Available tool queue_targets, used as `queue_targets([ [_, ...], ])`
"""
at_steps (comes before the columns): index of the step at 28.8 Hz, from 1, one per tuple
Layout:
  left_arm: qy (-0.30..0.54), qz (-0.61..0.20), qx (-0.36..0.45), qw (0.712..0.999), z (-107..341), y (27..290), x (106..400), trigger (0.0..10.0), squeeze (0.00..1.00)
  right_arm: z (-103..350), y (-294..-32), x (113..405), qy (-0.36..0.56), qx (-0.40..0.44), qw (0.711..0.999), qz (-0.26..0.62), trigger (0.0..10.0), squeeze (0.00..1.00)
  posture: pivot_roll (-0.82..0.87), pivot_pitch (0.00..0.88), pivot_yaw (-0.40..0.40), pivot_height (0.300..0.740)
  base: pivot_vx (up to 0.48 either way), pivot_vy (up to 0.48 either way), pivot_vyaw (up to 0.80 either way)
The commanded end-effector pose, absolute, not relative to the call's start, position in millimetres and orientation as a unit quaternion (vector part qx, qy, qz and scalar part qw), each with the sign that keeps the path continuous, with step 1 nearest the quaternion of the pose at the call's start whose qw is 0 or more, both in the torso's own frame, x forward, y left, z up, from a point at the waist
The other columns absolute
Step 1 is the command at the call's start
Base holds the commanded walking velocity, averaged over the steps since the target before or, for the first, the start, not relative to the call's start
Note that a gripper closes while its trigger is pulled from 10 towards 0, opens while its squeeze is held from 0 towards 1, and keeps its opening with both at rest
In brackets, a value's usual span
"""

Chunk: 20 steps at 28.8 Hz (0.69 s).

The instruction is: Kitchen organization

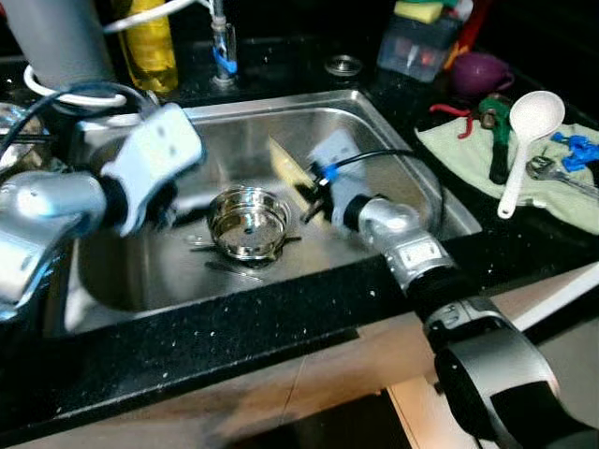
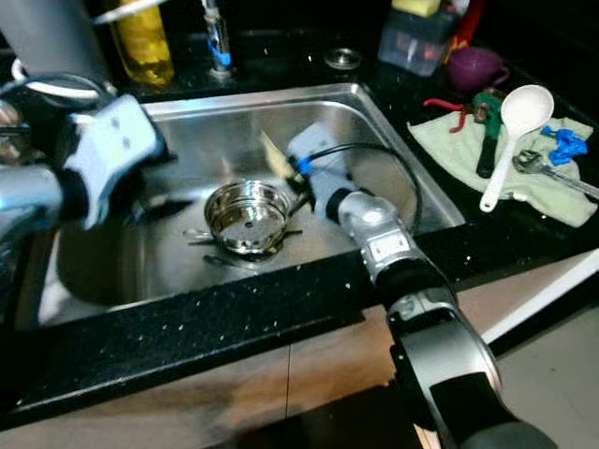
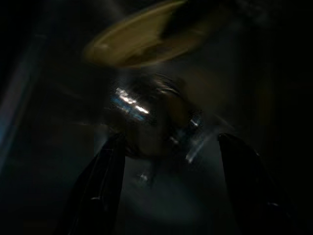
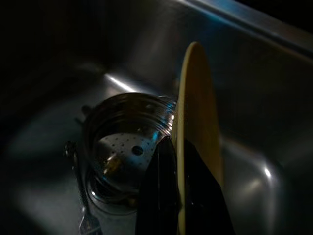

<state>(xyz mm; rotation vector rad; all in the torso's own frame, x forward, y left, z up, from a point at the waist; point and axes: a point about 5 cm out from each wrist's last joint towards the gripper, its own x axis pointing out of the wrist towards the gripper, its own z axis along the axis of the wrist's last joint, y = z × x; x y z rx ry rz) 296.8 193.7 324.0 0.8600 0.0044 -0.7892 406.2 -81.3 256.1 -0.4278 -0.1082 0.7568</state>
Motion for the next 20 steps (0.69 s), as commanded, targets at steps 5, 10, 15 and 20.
queue_targets([
  [5, 0.070, -0.424, 0.424, 0.797, 312, 196, 284, 10.0, 0.00, 209, -62, 394, 0.000, -0.277, 0.851, 0.447, 10.0, 0.00, 0.02, 0.263, -0.047, 0.740, 0.000, 0.000, 0.00],
  [10, 0.070, -0.428, 0.425, 0.795, 310, 194, 283, 10.0, 0.00, 202, -54, 391, 0.008, -0.286, 0.834, 0.473, 10.0, 0.00, 0.01, 0.261, -0.047, 0.740, 0.000, 0.000, 0.00],
  [15, 0.070, -0.427, 0.433, 0.790, 310, 195, 284, 10.0, 0.00, 206, -52, 393, 0.009, -0.294, 0.831, 0.473, 10.0, 0.47, 0.01, 0.258, -0.046, 0.740, 0.000, 0.000, 0.00],
  [20, 0.064, -0.418, 0.433, 0.796, 310, 195, 287, 10.0, 0.00, 214, -53, 396, -0.006, -0.300, 0.837, 0.458, 10.0, 1.00, 0.01, 0.255, -0.043, 0.740, 0.000, 0.000, 0.00],
])
